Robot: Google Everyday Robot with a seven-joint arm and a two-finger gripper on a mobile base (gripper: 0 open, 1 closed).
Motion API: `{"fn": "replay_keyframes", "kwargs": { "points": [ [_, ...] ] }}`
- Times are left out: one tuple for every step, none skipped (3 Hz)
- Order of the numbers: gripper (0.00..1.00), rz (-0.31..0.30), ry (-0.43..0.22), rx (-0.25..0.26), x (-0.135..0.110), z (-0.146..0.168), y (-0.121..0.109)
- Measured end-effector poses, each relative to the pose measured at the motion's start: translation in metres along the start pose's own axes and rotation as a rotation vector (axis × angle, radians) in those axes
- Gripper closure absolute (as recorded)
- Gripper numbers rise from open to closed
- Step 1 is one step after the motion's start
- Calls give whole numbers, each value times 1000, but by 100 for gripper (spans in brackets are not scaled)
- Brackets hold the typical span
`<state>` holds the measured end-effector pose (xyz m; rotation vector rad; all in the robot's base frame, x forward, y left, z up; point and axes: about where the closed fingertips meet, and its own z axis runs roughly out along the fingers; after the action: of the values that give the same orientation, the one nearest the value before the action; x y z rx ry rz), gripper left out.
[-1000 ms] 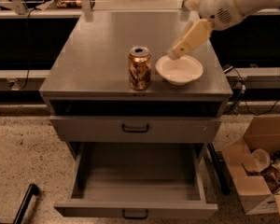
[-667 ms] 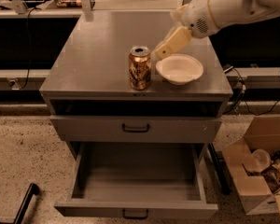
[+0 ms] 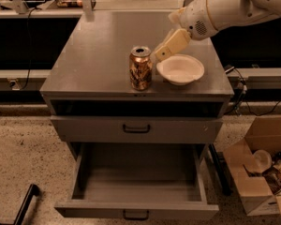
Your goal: Place orange can into middle drawer
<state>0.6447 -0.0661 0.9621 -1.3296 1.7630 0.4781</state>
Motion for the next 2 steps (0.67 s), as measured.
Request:
{"fn": "replay_keyframes", "kwargs": {
  "points": [
    [0, 9, -47, -105, -4, 26, 22],
    [0, -22, -48, -220, -7, 55, 50]
  ]
}}
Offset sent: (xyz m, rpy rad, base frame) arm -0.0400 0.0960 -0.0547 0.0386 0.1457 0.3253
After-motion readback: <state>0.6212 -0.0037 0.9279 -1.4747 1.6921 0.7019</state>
